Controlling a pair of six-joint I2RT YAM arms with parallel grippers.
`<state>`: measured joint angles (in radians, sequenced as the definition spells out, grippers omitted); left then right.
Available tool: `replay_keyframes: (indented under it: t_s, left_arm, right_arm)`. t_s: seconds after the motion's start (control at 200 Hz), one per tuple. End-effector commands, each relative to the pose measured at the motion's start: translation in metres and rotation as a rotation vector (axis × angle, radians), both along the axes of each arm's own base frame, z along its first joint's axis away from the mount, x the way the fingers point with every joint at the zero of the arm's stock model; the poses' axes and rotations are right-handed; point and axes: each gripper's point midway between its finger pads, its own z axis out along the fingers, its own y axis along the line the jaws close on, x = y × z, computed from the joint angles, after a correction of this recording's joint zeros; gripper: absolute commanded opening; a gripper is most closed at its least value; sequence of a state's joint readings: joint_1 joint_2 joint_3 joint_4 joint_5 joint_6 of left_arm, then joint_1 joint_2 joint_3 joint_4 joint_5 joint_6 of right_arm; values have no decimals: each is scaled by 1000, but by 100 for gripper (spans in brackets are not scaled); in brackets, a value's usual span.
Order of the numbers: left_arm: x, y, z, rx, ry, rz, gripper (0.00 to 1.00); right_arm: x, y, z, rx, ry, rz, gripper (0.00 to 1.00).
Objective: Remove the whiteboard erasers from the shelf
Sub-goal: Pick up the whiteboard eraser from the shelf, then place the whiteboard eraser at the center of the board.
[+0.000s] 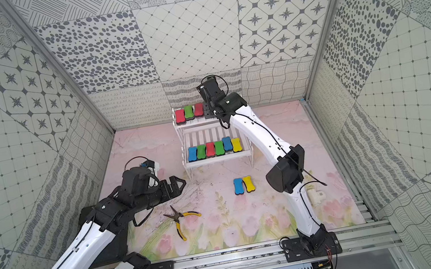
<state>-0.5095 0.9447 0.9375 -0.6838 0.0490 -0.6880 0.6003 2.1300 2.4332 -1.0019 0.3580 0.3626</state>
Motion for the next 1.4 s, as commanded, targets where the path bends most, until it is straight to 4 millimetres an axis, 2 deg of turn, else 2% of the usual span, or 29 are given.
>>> replay_keyframes:
  t_s: [0.0,0.13,0.18,0.19,0.325,0.405,0.545,0.71,0.94,1.091,1.241,1.396]
  left_arm:
    - [-1,3,6,8,-18,-3,99]
    - [-1,4,5,12,-20,-1,99]
    - [-1,5,5,13,-21,2,99]
    - [-1,5,6,12,-21,2,99]
    - [-2,5,7,10,-24,4,99]
    - [-2,6,8,10,-30,8,99]
    - [-2,8,10,11,-35,14,99]
    - [-1,9,10,12,-41,22,99]
    - [-2,13,8,31,-36,32,99]
    - [-2,13,6,30,-30,35,99]
    - [-2,13,4,30,-22,36,99]
    - [-2,14,4,31,-23,39,99]
  right_arm:
    - [-19,4,52,74,-105,57,33]
    - [-45,-1,71,113,-149,79,32]
    - [-57,-2,70,121,-160,89,33]
    - [-60,-3,76,132,-175,90,33]
    - [-103,-13,67,202,-187,110,33]
    - [-131,-16,53,242,-184,131,33]
    - [-173,-19,16,240,-156,145,32]
    - [-208,-11,-43,267,-95,155,33]
    - [-218,9,-136,277,-8,123,32]
    - [-215,21,-183,265,11,72,32]
    - [-211,32,-221,238,51,31,32]
    - [-208,25,-250,186,79,-31,32]
